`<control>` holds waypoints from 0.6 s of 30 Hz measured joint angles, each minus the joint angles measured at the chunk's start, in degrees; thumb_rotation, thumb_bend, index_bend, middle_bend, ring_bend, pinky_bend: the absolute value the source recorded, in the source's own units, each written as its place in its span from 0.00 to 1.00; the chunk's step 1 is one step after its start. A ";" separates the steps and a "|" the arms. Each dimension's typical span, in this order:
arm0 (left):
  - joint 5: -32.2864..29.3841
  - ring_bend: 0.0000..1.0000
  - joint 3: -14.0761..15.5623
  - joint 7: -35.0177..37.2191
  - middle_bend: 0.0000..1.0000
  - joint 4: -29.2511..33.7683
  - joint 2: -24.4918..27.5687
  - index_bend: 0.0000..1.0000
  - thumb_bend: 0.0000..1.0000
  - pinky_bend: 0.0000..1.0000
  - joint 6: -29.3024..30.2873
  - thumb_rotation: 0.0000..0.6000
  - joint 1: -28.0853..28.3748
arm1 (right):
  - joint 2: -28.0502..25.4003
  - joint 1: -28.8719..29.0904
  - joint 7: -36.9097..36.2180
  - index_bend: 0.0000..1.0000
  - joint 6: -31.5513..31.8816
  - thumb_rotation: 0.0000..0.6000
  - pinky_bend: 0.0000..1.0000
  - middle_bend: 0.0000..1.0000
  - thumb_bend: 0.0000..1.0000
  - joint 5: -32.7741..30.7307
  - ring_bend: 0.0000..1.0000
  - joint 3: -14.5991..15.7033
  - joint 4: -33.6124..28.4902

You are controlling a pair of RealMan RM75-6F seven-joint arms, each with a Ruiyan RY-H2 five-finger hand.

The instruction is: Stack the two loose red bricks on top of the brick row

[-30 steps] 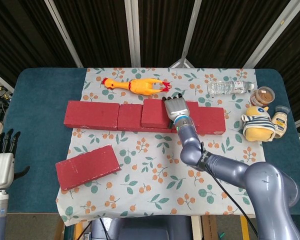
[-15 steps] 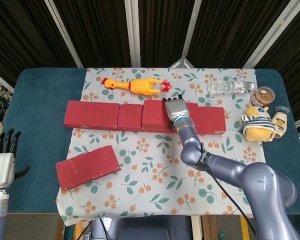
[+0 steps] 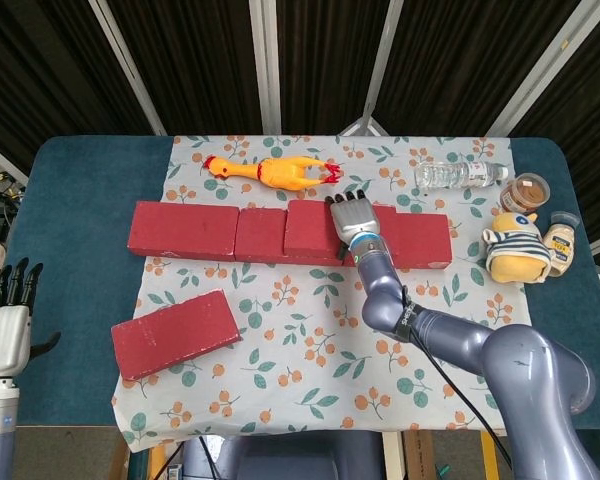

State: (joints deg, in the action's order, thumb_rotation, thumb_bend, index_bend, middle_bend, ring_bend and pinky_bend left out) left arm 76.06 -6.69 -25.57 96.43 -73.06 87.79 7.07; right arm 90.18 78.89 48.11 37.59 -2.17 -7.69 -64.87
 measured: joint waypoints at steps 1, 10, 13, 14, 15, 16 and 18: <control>-0.02 0.00 -0.01 -0.01 0.00 -0.01 -0.01 0.00 0.00 0.11 -0.02 1.00 0.01 | -0.04 0.05 -0.04 0.07 0.15 1.00 0.00 0.09 0.06 -0.04 0.04 0.01 -0.09; -0.27 0.00 -0.09 -0.08 0.00 -0.04 -0.04 0.00 0.00 0.11 -0.01 1.00 0.00 | -0.15 0.36 -0.26 0.02 0.75 1.00 0.00 0.05 0.06 -0.74 0.02 0.16 -0.44; -0.39 0.00 -0.13 -0.08 0.00 -0.01 -0.02 0.00 0.00 0.11 0.00 1.00 -0.02 | -0.25 0.50 -0.13 0.02 0.93 1.00 0.00 0.05 0.06 -1.07 0.02 0.22 -0.53; -0.41 0.00 -0.13 -0.10 0.00 0.00 -0.02 0.00 0.00 0.11 0.00 1.00 -0.02 | -0.33 0.54 -0.08 0.02 0.98 1.00 0.00 0.05 0.06 -1.14 0.02 0.24 -0.67; -0.44 0.00 -0.13 -0.14 0.00 0.01 -0.03 0.00 0.00 0.11 -0.03 1.00 -0.01 | -0.43 0.57 -0.03 0.01 1.01 1.00 0.00 0.05 0.06 -1.22 0.02 0.25 -0.82; -0.45 0.00 -0.13 -0.16 0.00 0.01 -0.04 0.00 0.00 0.11 -0.03 1.00 -0.01 | -0.54 0.62 0.04 0.01 1.07 1.00 0.00 0.05 0.06 -1.30 0.01 0.28 -1.01; -0.46 0.00 -0.14 -0.19 0.00 0.04 -0.04 0.00 0.00 0.11 -0.02 1.00 0.00 | -0.78 0.73 0.25 0.00 1.30 1.00 0.00 0.04 0.06 -1.46 0.01 0.35 -1.45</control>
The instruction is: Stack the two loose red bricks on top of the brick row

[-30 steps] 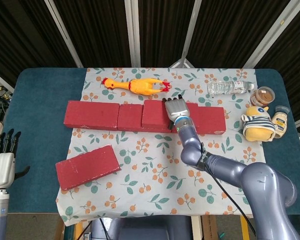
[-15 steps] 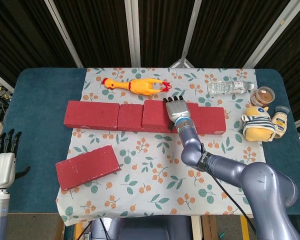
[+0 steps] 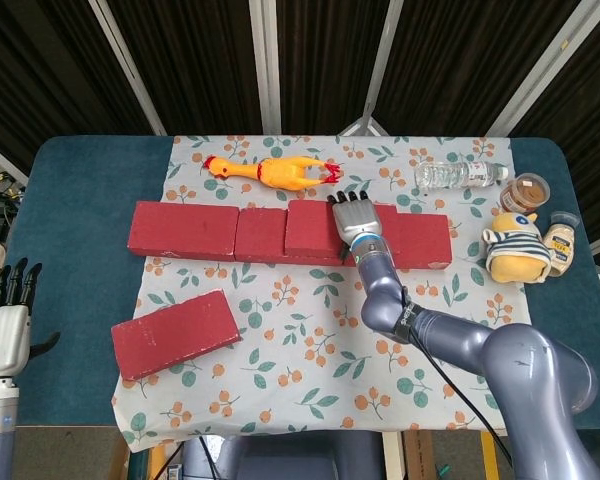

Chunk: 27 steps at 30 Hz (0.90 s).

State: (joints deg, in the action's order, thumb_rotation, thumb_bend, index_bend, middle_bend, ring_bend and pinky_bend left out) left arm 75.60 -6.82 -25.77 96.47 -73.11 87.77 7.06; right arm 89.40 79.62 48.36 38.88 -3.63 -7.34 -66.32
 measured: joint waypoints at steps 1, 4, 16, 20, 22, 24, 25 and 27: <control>0.00 0.00 0.00 -0.02 0.00 0.02 0.00 0.00 0.00 0.11 0.02 1.00 0.00 | -0.11 0.04 0.04 0.00 0.09 1.00 0.00 0.04 0.06 -0.06 0.01 0.00 -0.20; 0.00 0.00 0.00 -0.06 0.00 0.05 0.01 0.00 0.00 0.11 0.07 1.00 -0.03 | -0.49 0.14 0.11 0.00 0.42 1.00 0.00 0.03 0.06 -0.19 0.00 -0.05 -0.93; 0.47 0.00 0.17 0.39 0.00 0.01 0.20 0.00 0.00 0.11 0.14 1.00 -0.08 | -4.59 0.32 0.09 0.00 3.42 1.00 0.00 0.03 0.06 0.19 0.00 -0.69 -8.17; 0.58 0.00 0.31 0.76 0.00 -0.08 0.30 0.00 0.00 0.11 -0.29 1.00 0.04 | -8.88 -0.65 -1.76 0.00 5.53 1.00 0.00 0.03 0.06 2.15 0.00 -1.88 -14.20; 0.71 0.00 0.40 1.07 0.00 -0.10 0.41 0.00 0.00 0.11 -0.50 1.00 0.09 | -11.14 -1.54 -3.07 0.00 7.04 1.00 0.00 0.03 0.06 3.82 0.00 -2.45 -17.48; 0.97 0.00 0.55 1.53 0.00 -0.07 0.57 0.00 0.00 0.11 -0.72 1.00 0.14 | -13.95 -3.13 -5.12 0.00 9.43 1.00 0.00 0.03 0.06 6.69 0.00 -3.08 -21.96; 1.12 0.00 0.64 1.74 0.00 -0.04 0.65 0.00 0.00 0.11 -0.84 1.00 0.17 | -15.18 -4.03 -6.16 0.00 10.62 1.00 0.00 0.03 0.06 8.29 0.00 -3.30 -24.06; 1.47 0.00 0.87 2.11 0.00 0.09 0.83 0.00 0.00 0.11 -1.12 1.00 0.23 | -18.12 -6.62 -8.80 0.00 13.51 1.00 0.00 0.03 0.06 12.78 0.00 -3.59 -29.13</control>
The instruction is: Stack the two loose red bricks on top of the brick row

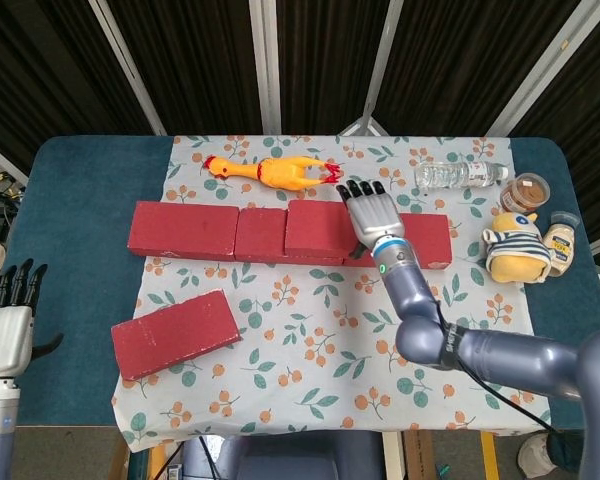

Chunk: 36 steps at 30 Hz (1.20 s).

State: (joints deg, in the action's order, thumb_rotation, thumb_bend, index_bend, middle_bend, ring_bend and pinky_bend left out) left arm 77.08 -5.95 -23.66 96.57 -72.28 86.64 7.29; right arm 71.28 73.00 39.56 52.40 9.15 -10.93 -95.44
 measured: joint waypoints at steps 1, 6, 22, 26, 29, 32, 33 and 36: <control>0.16 0.00 0.11 0.11 0.00 0.06 0.06 0.00 0.00 0.11 -0.09 1.00 0.02 | -1.27 -1.31 -1.23 0.00 1.20 1.00 0.00 0.03 0.06 2.17 0.00 -0.03 -2.16; 1.60 0.00 0.79 0.84 0.00 0.59 0.34 0.00 0.00 0.11 -0.18 1.00 0.02 | -7.82 -10.25 -8.96 0.00 7.21 1.00 0.00 0.03 0.06 16.02 0.00 0.99 -12.25; 7.10 0.00 4.24 2.60 0.00 3.20 1.05 0.00 0.00 0.12 -1.01 1.00 -0.17 | -11.28 -44.21 -31.55 0.00 30.89 1.00 0.00 0.03 0.06 61.03 0.00 16.66 -15.85; 6.60 0.00 4.71 2.27 0.00 5.45 1.88 0.00 0.00 0.12 -3.18 1.00 0.39 | -7.40 -52.12 -35.79 0.00 37.39 1.00 0.00 0.03 0.06 67.31 0.00 20.82 -10.42; 6.04 0.00 4.68 0.86 0.00 6.85 1.99 0.00 0.00 0.12 -3.95 1.00 0.80 | -5.89 -54.91 -38.46 0.00 39.46 1.00 0.00 0.03 0.06 70.04 0.00 22.25 -7.73; 5.08 0.00 4.39 -1.39 0.00 8.20 1.09 0.00 0.00 0.12 -4.00 1.00 0.92 | -5.15 -57.27 -41.10 0.00 41.22 1.00 0.00 0.03 0.06 72.77 0.00 23.24 -5.40; 4.55 0.00 4.28 -1.98 0.00 9.08 0.54 0.00 0.00 0.12 -3.99 1.00 0.91 | -5.10 -57.78 -41.55 0.00 41.74 1.00 0.00 0.03 0.06 73.48 0.00 23.36 -4.82; 2.63 0.00 4.20 -2.90 0.00 11.63 -0.18 0.00 0.00 0.12 -4.60 1.00 0.98 | -5.03 -59.25 -43.03 0.00 43.18 1.00 0.00 0.03 0.06 74.60 0.00 23.07 -3.71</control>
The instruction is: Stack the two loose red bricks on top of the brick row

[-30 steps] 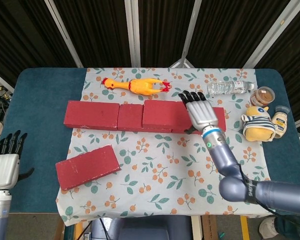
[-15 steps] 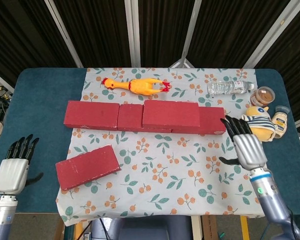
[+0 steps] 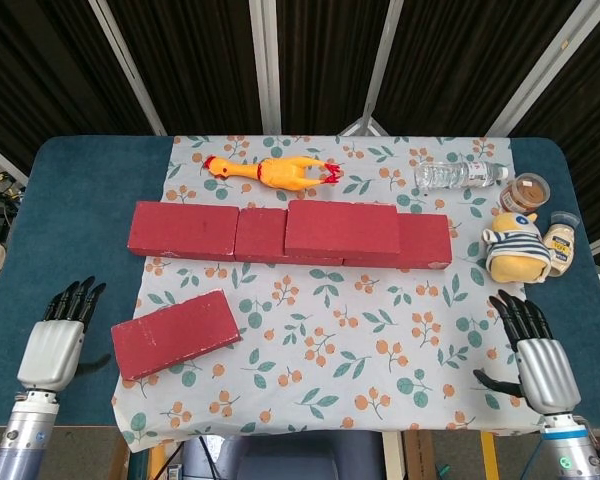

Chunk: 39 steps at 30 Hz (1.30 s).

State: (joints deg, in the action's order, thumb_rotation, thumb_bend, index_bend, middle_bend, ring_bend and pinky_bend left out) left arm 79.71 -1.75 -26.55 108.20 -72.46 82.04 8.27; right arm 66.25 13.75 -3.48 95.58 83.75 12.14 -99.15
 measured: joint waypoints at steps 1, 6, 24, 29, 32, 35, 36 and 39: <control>-0.73 0.00 -0.02 -0.55 0.00 0.96 0.00 0.00 0.00 0.12 -0.39 1.00 0.08 | -0.05 -0.36 -0.50 0.00 0.11 1.00 0.00 0.03 0.06 0.22 0.00 -0.16 0.28; -6.33 0.00 -0.49 -6.67 0.00 6.93 0.64 0.00 0.00 0.11 -2.56 1.00 1.16 | -1.06 -1.25 -3.31 0.00 -0.70 1.00 0.00 0.03 0.06 1.08 0.00 -0.68 1.10; -30.00 0.00 -6.07 -25.63 0.00 12.80 -9.43 0.00 0.00 0.08 -4.87 1.00 11.04 | -2.25 -3.78 -5.77 0.00 -2.91 1.00 0.00 0.03 0.06 2.14 0.00 -4.13 1.86; -33.19 0.00 -7.15 -25.86 0.00 8.70 -13.63 0.00 0.00 0.08 -5.04 1.00 13.20 | -2.15 -4.17 -5.37 0.00 -3.80 1.00 0.00 0.03 0.06 1.56 0.00 -5.42 2.14; -33.43 0.00 -7.23 -25.60 0.00 6.66 -15.60 0.00 0.00 0.08 -4.90 1.00 14.06 | -2.12 -4.55 -5.18 0.00 -4.01 1.00 0.00 0.03 0.06 1.52 0.00 -6.07 2.15; -33.66 0.00 -6.87 -25.04 0.00 5.54 -17.06 0.00 0.00 0.08 -5.08 1.00 14.86 | -2.15 -4.89 -5.11 0.00 -4.10 1.00 0.00 0.03 0.06 1.55 0.00 -6.59 2.26; -33.78 0.00 -6.69 -24.91 0.00 5.34 -17.39 0.00 0.00 0.08 -5.23 1.00 15.13 | -2.16 -5.00 -5.06 0.00 -4.13 1.00 0.00 0.03 0.06 1.48 0.00 -6.76 2.28; -33.79 0.00 -6.50 -24.66 0.00 4.99 -18.08 0.00 0.00 0.08 -5.22 1.00 15.65 | -2.14 -5.49 -4.77 0.00 -4.08 1.00 0.00 0.03 0.06 1.27 0.00 -7.36 2.30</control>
State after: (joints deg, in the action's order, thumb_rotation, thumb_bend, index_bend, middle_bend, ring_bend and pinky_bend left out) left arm 45.93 -8.25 -51.21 113.19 -90.54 76.83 23.92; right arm 64.11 8.26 -8.25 91.50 85.03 4.78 -96.85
